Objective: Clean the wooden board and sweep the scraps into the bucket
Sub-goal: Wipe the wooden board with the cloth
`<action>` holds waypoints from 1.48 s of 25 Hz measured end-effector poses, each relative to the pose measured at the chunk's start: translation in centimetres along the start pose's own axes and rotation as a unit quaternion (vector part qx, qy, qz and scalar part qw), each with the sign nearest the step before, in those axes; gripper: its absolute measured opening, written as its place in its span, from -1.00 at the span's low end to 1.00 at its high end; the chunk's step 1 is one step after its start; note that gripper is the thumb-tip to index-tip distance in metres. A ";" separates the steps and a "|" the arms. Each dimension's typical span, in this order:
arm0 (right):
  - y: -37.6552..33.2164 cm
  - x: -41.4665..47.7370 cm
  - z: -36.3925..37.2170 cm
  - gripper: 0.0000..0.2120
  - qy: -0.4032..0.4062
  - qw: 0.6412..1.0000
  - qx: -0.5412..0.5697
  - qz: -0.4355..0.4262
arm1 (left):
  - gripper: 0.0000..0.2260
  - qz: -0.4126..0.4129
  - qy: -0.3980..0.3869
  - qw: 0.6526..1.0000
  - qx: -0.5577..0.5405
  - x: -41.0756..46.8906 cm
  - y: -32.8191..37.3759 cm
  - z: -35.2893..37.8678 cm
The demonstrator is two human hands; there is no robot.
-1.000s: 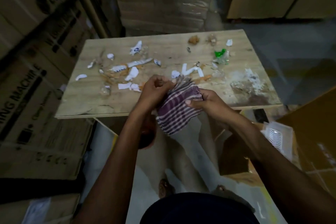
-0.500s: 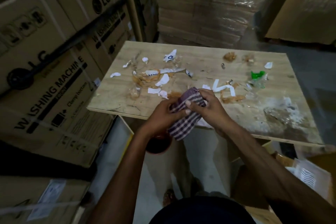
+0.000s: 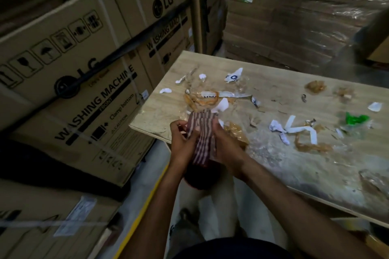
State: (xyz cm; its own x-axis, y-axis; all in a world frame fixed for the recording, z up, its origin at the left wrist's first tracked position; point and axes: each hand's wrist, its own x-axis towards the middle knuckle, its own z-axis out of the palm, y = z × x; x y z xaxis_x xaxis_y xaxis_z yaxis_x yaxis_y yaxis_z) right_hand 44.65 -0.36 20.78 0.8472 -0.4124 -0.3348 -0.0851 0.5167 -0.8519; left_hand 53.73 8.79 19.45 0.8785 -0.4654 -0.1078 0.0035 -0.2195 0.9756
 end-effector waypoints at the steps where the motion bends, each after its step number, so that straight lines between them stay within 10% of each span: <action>1: 0.1 1.2 1.1 -0.67 -0.008 1.000 -0.029 -0.007 | -0.75 0.002 0.010 1.000 -0.005 1.1 -0.8 -0.8; 8: 6.0 17.3 8.0 -0.58 0.100 0.921 -0.329 -0.183 | -0.81 -0.012 0.083 0.993 0.082 12.4 -7.8 -8.1; 11: 9.5 25.9 11.0 -0.45 0.150 0.817 -0.530 -0.171 | -0.68 -0.025 0.110 0.983 0.143 18.7 -9.8 -12.6; 16: 14.7 36.5 15.0 -0.51 -0.027 0.656 -0.717 -0.234 | -0.67 -0.028 0.046 0.969 0.242 26.7 -11.6 -15.3; 20: 12.2 44.0 14.9 -0.52 0.077 0.637 -0.733 -0.228 | -0.69 0.022 0.024 0.978 0.204 31.2 -12.8 -14.7; 25: 8.0 44.4 10.1 -0.25 0.290 0.716 -0.634 -0.045 | -0.64 0.048 -0.036 0.981 0.186 34.2 -13.4 -12.8; 31: 5.5 37.9 2.3 -0.20 0.420 0.681 -0.595 0.071 | -0.55 0.090 -0.168 0.946 0.263 36.2 -14.5 -9.5; 37: 7.0 36.7 8.7 -0.48 0.311 0.641 -0.677 -0.187 | -0.76 -0.042 -0.064 0.996 0.052 38.7 -15.4 -8.7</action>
State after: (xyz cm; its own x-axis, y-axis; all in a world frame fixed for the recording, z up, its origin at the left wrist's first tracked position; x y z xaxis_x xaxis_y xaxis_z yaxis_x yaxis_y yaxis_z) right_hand 79.67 -5.38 6.07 0.6049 -0.7534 0.2578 -0.6698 -0.6565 -0.3470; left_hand 91.78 1.60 1.87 0.8085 -0.5461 -0.2191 0.0199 -0.3468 0.9377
